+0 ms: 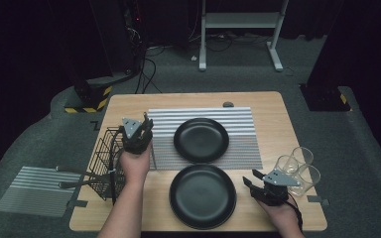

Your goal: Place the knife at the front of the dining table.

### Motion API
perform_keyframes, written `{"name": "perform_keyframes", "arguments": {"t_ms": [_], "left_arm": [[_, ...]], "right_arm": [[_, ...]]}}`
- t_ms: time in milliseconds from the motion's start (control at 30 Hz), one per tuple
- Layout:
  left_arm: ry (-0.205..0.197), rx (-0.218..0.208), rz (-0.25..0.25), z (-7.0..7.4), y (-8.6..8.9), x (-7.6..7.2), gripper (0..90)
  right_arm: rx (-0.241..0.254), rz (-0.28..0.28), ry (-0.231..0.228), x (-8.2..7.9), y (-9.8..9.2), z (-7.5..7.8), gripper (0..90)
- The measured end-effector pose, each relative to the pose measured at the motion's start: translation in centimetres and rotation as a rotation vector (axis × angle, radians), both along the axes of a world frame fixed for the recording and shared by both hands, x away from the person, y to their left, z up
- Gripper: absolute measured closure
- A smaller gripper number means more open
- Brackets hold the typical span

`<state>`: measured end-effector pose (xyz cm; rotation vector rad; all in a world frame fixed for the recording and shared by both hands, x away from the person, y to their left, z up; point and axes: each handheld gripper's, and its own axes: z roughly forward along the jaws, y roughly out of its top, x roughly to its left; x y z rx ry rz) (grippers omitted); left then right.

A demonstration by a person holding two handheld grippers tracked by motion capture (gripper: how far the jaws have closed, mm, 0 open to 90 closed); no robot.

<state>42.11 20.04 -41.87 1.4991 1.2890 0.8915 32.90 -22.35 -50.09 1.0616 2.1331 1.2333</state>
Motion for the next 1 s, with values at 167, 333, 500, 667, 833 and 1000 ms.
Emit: {"name": "perform_keyframes", "arguments": {"t_ms": [167, 333, 500, 667, 833, 1000], "left_arm": [[0.016, 0.018, 0.0, -0.2, -0.3, 0.9, 81.2], [0.028, 0.019, -0.006, -0.5, -0.7, 1.9, 81.4], [0.043, 0.02, -0.006, -0.8, -0.9, 2.8, 81.4], [0.074, 0.015, -0.005, -1.0, -0.7, 3.8, 81.5], [0.097, 0.028, -0.001, -1.2, -0.8, 4.8, 82.0], [0.116, 0.059, -0.003, -1.4, -1.3, 5.6, 82.2]], "right_arm": [[-0.004, 0.002, -0.005, 0.0, 0.0, 0.0, 51.6], [0.003, -0.002, 0.0, 0.0, 0.0, 0.0, 51.7], [0.001, 0.001, -0.004, 0.0, 0.0, 0.0, 51.7], [-0.003, 0.006, -0.006, 0.1, 0.0, -0.1, 51.7], [-0.006, 0.011, 0.01, 0.1, 0.1, -0.1, 51.8], [0.006, 0.003, 0.003, 0.1, 0.1, -0.1, 51.7]]}}
